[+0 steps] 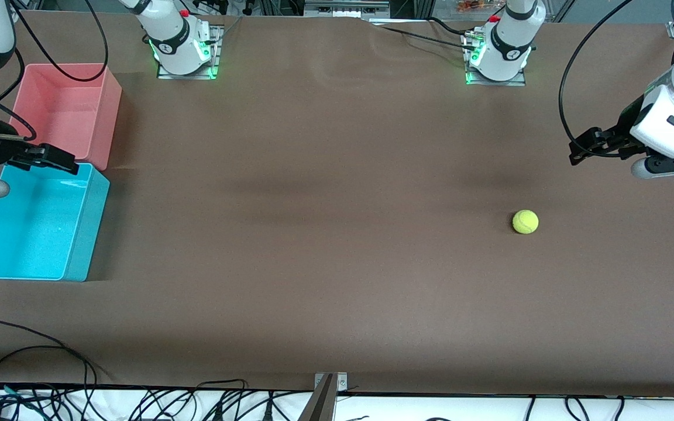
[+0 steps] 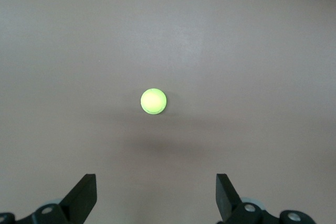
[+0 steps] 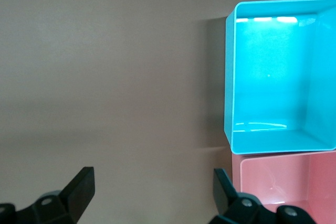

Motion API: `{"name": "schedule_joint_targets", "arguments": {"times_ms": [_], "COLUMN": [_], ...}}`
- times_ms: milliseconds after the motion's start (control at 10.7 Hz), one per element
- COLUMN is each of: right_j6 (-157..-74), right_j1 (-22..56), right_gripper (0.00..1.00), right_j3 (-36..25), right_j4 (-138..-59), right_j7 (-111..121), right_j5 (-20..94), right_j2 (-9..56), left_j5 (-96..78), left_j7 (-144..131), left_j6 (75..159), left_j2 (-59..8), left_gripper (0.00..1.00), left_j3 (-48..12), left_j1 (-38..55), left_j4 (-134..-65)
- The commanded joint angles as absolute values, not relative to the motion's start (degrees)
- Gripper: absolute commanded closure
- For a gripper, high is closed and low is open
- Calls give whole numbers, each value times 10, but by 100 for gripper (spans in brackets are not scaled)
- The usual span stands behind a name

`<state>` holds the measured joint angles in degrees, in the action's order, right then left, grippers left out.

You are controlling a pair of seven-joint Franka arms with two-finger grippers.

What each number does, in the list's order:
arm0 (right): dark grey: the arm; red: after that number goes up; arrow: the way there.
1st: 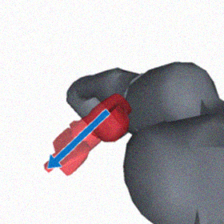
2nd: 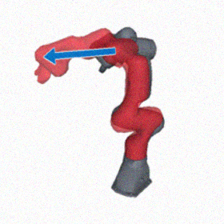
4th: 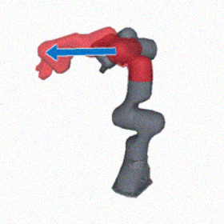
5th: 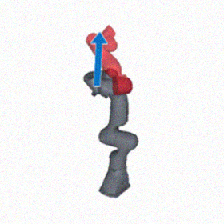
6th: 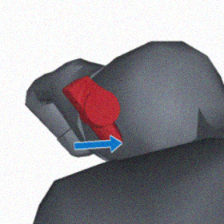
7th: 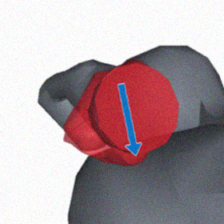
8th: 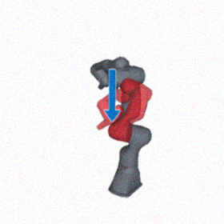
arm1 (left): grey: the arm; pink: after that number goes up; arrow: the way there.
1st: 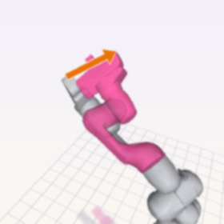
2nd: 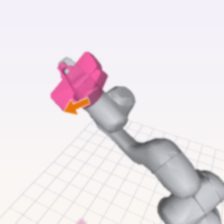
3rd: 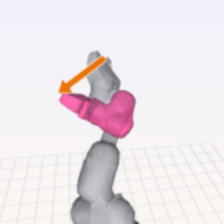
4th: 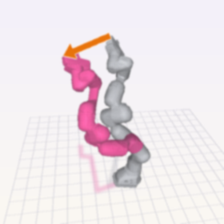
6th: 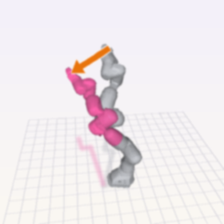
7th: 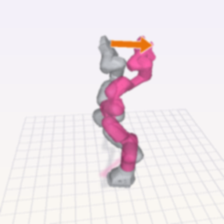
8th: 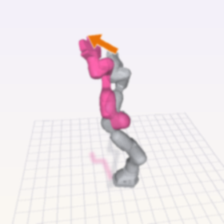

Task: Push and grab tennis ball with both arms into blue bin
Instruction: 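Lower the left gripper down beside the tennis ball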

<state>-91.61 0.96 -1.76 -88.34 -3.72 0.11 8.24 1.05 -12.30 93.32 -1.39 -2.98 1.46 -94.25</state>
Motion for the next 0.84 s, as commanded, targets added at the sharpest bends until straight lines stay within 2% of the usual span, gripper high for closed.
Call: {"name": "schedule_joint_targets", "arguments": {"times_ms": [0,466,745], "right_j6": [-905,-905,-905], "right_j1": [7,8,7], "right_gripper": [0,0,0], "right_j3": [-18,-18,-18], "right_j4": [-870,-870,-870], "right_j7": [-28,-30,-29], "right_j5": [11,11,9], "right_j2": [87,91,93], "left_j5": [28,47,47], "left_j7": [-121,-124,-120], "left_j6": [987,1003,1068], "left_j2": [-1,-15,-20], "left_gripper": [0,0,0], "left_j3": [-32,-31,-27], "left_j1": [11,4,0], "left_j4": [-989,-1005,-1053]}}
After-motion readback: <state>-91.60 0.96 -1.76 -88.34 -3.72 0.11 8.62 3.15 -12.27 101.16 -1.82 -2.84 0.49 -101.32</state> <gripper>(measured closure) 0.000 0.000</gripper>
